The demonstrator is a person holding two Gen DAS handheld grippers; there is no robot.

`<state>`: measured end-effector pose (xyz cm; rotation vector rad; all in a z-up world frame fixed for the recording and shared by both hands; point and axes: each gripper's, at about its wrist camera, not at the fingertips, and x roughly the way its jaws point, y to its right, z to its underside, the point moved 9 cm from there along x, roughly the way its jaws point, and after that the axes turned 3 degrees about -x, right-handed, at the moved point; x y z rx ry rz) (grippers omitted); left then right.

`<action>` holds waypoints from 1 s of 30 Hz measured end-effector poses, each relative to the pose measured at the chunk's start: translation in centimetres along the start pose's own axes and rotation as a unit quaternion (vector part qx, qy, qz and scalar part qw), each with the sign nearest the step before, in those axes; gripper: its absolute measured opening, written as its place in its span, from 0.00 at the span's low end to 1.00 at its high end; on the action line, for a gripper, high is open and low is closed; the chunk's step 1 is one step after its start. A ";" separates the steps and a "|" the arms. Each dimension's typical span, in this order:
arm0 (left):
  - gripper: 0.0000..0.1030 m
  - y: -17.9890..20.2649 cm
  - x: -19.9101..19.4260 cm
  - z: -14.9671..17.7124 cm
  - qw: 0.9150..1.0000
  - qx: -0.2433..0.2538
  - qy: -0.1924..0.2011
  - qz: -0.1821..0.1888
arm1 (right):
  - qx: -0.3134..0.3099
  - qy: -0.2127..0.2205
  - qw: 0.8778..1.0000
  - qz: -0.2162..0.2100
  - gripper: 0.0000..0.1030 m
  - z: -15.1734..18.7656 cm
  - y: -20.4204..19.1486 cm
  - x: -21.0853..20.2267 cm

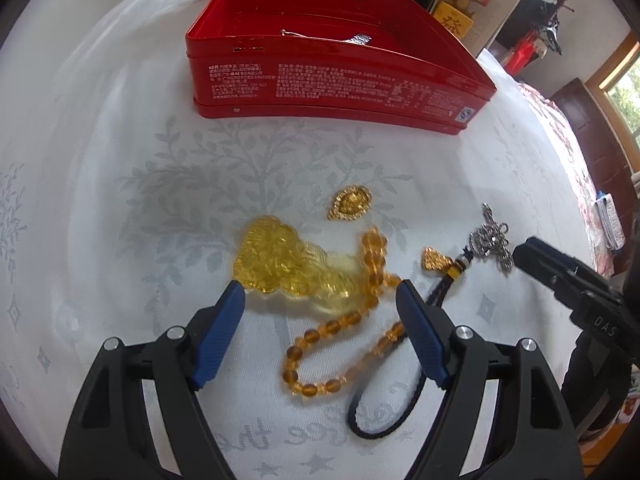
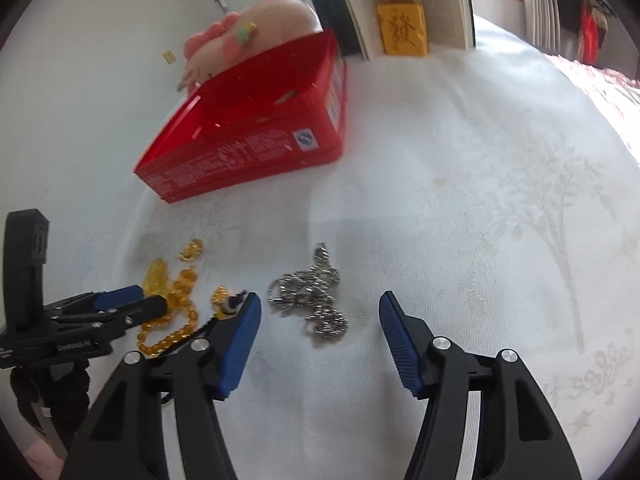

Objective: Organize jewelry
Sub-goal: 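Grasp the silver chain with the right tool while the left tool grasps the black-cord tassel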

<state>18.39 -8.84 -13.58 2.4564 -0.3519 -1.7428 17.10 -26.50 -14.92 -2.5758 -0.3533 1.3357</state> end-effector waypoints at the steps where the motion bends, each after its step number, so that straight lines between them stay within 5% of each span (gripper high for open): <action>1: 0.72 -0.2 0.4 -0.1 1.000 -0.004 -0.004 -0.001 | 0.001 -0.003 1.000 -0.002 0.58 0.0 0.1 0.2; 9: 0.72 -0.2 -0.4 -1.1 1.000 -0.013 0.004 0.012 | -0.006 -0.021 1.000 -0.010 0.47 -0.6 -0.4 1.3; 21: 0.72 -2.8 -4.0 -2.5 0.998 -0.037 0.044 0.022 | -0.090 -0.021 0.994 0.052 0.32 -0.7 -2.4 2.9; 28: 0.72 -3.5 -4.4 -2.6 0.998 -0.045 0.048 0.026 | -0.093 -0.015 0.994 0.048 0.27 -0.7 -2.4 2.8; 30: 0.72 -3.1 -4.4 -2.6 0.998 -0.036 0.049 0.028 | -0.086 -0.007 0.996 0.036 0.15 -0.8 -2.3 2.5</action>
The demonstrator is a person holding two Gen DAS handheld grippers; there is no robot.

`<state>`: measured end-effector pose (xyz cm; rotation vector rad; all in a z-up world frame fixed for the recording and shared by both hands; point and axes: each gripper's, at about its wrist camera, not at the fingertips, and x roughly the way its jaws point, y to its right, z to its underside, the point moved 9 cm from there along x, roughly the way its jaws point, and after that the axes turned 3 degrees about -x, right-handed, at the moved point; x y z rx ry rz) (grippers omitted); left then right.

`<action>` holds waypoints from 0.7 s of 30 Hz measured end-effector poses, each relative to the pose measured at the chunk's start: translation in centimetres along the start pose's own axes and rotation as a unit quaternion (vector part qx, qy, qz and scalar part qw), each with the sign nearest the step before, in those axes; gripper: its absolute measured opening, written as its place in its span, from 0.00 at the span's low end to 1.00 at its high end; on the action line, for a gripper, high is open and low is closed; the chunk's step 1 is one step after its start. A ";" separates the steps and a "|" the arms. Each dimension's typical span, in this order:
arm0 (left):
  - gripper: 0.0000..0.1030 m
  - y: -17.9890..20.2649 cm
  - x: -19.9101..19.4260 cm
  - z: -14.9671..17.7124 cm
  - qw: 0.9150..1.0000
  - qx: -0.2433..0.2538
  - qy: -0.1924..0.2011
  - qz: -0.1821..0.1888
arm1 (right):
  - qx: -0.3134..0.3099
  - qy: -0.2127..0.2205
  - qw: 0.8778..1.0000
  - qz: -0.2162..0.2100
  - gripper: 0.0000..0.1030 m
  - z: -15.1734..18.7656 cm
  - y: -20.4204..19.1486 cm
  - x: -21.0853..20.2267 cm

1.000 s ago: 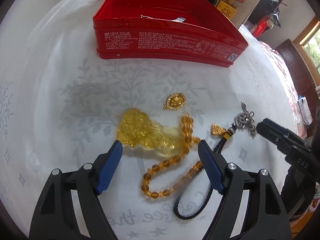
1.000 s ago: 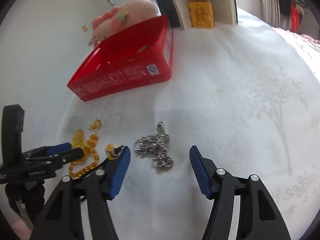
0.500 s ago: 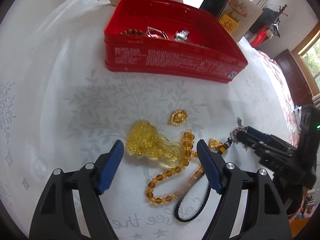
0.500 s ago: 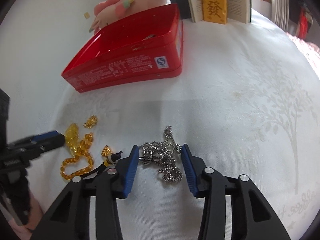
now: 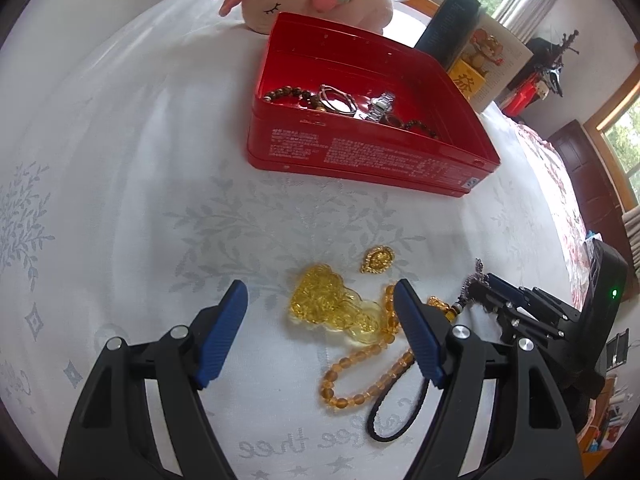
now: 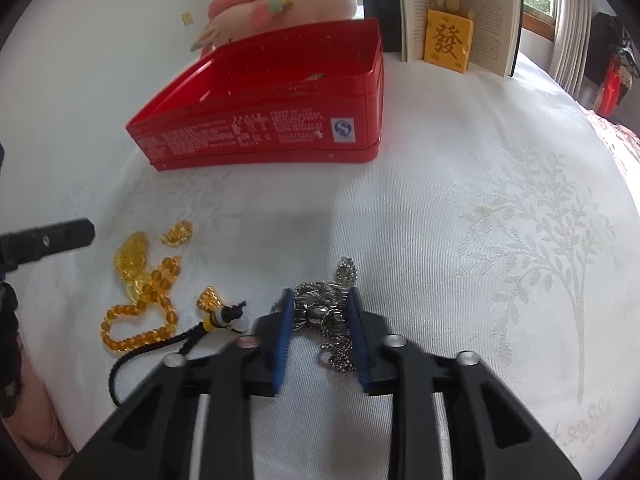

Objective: Organize jewelry
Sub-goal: 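Grasp the silver chain with the right tool while the left tool grasps the black-cord tassel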

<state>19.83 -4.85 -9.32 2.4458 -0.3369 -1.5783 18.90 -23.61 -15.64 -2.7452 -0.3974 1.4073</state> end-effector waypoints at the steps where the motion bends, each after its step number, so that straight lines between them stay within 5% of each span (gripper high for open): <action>1: 0.72 0.4 0.0 0.1 1.000 0.007 0.000 0.001 | 0.007 -0.001 1.000 -0.011 0.13 -0.1 0.1 -0.1; 10: 0.72 6.5 1.6 1.9 0.995 0.094 -0.023 0.021 | 0.041 0.009 0.999 -0.020 0.05 -0.1 2.2 -1.3; 21: 0.56 12.4 5.7 4.2 0.977 0.185 -0.084 0.060 | 0.078 0.028 0.997 -0.003 0.05 -0.2 6.4 -3.3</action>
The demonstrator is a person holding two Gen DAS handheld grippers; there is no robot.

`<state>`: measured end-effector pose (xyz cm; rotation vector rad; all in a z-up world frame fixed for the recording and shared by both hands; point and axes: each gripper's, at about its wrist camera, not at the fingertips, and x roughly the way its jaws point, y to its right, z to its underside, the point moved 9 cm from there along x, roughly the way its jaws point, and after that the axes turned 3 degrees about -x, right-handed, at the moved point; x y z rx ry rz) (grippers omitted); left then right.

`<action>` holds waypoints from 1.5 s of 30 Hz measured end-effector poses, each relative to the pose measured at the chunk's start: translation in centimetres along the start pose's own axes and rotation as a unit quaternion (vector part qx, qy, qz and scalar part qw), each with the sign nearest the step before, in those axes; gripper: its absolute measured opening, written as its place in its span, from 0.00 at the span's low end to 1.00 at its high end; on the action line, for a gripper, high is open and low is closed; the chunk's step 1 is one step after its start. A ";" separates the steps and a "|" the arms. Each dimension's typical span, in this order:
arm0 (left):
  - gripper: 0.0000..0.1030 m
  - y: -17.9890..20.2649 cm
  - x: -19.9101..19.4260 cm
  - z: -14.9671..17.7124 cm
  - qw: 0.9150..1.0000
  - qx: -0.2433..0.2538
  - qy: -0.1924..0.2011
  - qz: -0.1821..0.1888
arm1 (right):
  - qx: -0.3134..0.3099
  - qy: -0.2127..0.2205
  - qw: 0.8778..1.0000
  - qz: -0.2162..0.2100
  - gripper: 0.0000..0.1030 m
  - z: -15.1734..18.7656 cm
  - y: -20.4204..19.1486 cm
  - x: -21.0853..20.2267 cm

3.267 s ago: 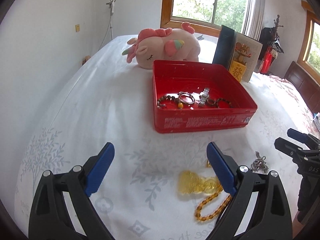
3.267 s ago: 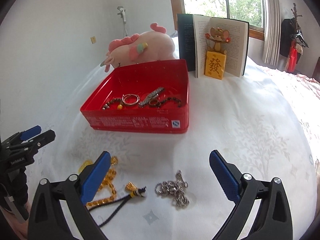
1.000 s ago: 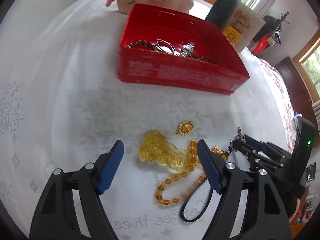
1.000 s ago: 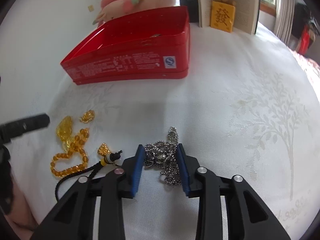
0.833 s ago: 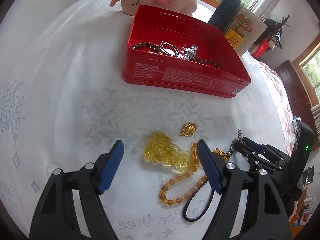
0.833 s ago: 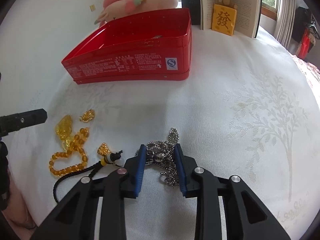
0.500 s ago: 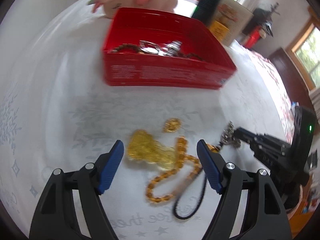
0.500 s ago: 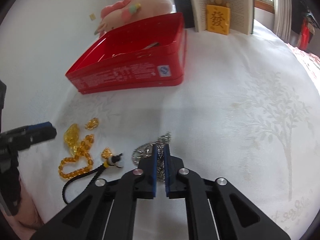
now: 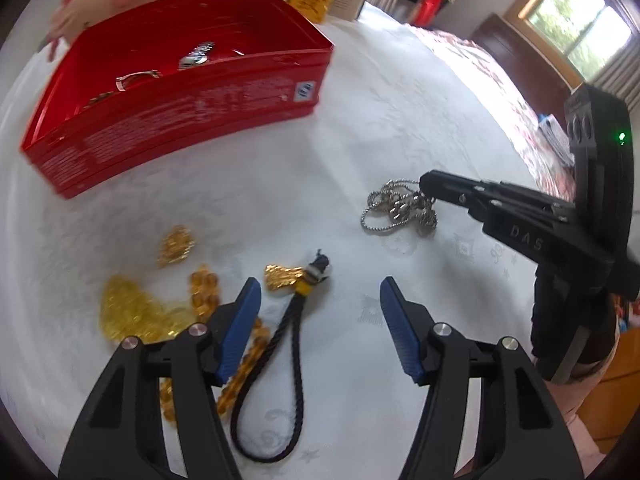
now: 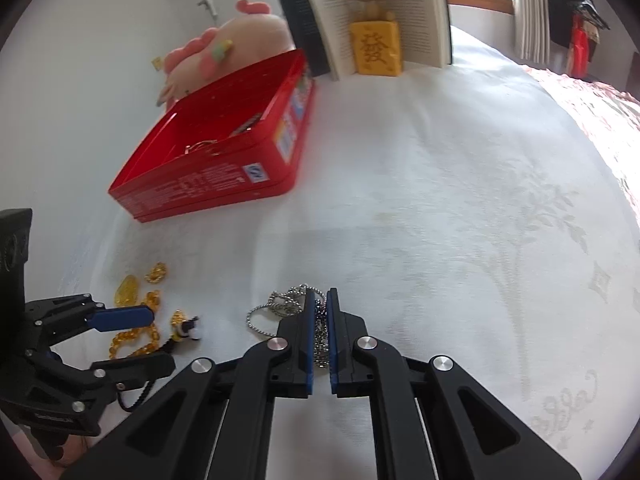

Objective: Organize jewelry
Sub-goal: 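Grasp the silver chain with the right tool while the left tool grasps the black-cord tassel, then carry the chain and tassel over the red box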

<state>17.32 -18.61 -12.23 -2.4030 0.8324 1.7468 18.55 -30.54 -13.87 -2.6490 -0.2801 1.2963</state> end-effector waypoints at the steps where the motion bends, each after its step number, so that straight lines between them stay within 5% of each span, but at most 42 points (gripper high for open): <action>1: 0.52 0.0 0.4 -0.1 1.000 0.006 -0.004 -0.005 | 0.002 -0.001 1.000 -0.001 0.05 0.0 0.2 0.0; 10: 0.41 0.1 2.8 -0.1 0.999 0.029 -0.021 -0.026 | 0.005 -0.009 1.000 -0.012 0.05 0.0 0.3 0.8; 13: 0.29 0.4 3.1 -0.1 0.997 0.049 -0.009 -0.057 | 0.009 -0.012 1.000 -0.016 0.05 0.0 0.4 0.9; 16: 0.10 0.9 2.9 0.1 0.998 0.046 -0.007 -0.045 | 0.017 -0.018 0.999 -0.024 0.09 0.1 0.5 1.0; 19: 0.10 0.8 2.7 -0.1 0.999 0.035 -0.004 -0.036 | 0.028 -0.021 0.999 -0.024 0.14 0.2 0.8 0.9; 21: 0.09 0.7 2.6 -0.3 0.999 0.028 0.001 -0.030 | 0.035 -0.023 0.999 -0.028 0.46 0.3 0.8 0.8; 23: 0.09 0.6 2.4 -0.4 1.000 0.021 0.004 -0.023 | 0.033 -0.018 0.999 -0.028 0.53 0.2 0.6 0.6; 28: 0.09 0.3 0.8 -0.6 1.000 0.011 0.024 -0.006 | -0.004 -0.030 1.000 0.008 0.51 0.5 -0.6 1.9; 35: 0.09 -0.9 -2.9 -1.7 0.998 -0.008 0.060 0.013 | -0.052 -0.018 0.997 0.062 0.21 0.7 -1.5 2.4; 36: 0.09 -0.6 -3.2 -1.6 0.998 -0.010 0.063 0.013 | -0.051 -0.020 0.997 0.051 0.13 0.8 -1.8 2.3; 45: 0.09 -2.7 -8.2 -2.3 0.993 -0.032 0.110 0.013 | -0.022 0.005 0.998 -0.054 0.12 -0.9 -3.5 -0.8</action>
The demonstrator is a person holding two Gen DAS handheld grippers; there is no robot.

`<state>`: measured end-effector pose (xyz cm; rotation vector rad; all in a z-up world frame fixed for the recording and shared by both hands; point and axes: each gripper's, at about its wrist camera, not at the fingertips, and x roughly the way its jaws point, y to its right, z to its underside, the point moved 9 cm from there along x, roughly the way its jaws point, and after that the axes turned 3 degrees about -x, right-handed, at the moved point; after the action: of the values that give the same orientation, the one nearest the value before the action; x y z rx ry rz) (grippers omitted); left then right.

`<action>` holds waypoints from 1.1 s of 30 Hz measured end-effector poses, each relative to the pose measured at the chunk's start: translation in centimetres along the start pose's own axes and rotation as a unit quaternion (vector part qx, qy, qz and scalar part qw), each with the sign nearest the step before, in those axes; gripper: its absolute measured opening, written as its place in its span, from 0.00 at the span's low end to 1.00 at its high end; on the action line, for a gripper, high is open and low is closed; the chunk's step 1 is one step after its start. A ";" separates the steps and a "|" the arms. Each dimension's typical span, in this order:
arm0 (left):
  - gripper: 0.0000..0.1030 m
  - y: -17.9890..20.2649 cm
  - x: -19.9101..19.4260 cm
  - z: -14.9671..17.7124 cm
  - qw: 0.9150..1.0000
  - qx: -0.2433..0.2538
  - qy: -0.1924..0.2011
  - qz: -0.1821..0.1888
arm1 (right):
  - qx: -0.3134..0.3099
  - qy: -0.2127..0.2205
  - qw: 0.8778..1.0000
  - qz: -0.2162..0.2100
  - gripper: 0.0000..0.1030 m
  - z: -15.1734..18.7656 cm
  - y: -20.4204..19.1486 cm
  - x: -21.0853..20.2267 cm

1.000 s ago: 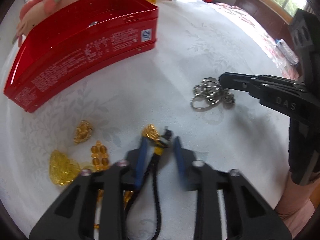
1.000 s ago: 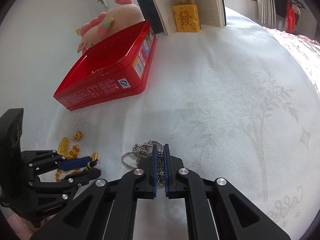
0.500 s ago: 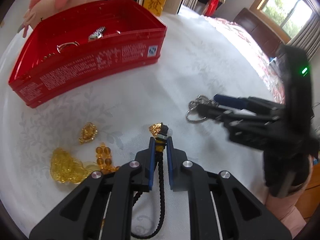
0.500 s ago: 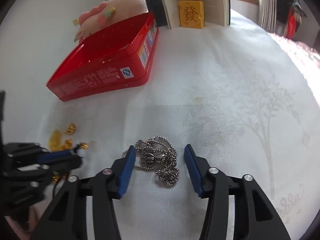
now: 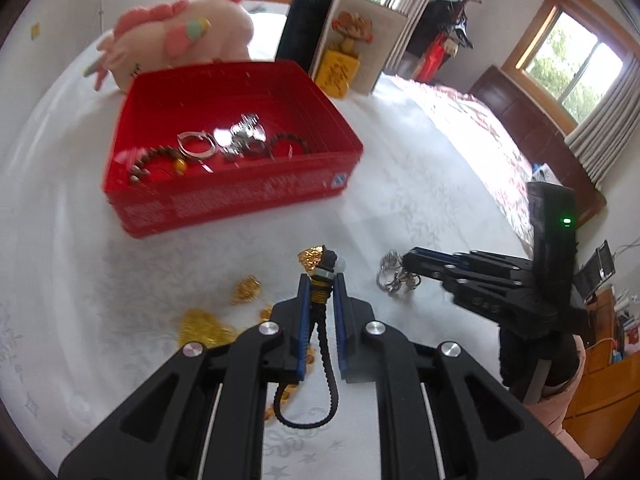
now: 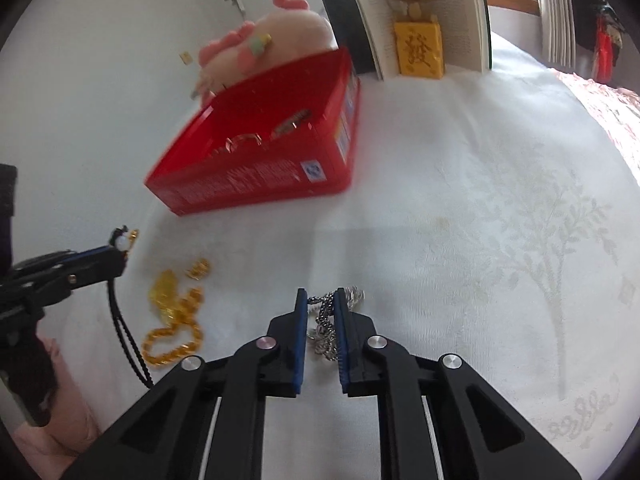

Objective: Organize jewelry
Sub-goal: 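Carry the chain and tassel over the red box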

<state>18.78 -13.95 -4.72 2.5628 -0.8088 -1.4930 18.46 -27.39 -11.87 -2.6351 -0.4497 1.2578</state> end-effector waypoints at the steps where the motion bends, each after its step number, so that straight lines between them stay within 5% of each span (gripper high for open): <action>1: 0.09 -0.2 -0.6 -0.4 1.000 -0.001 0.005 -0.001 | -0.003 0.008 1.000 -0.002 0.12 -0.5 -0.3 -0.7; 19: 0.09 -4.2 -5.8 -8.8 0.997 -0.024 0.065 -0.034 | -0.063 0.079 0.995 -0.023 0.12 -11.6 -6.3 -7.1; 33: 0.09 -8.1 -1.4 -18.1 0.994 -0.052 0.072 -0.068 | -0.076 0.053 0.996 -0.017 0.12 -19.9 -8.9 0.8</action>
<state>36.47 -9.91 3.40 2.6562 -0.5352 -1.3247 32.78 -19.55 2.61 -2.7896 -0.5919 1.1085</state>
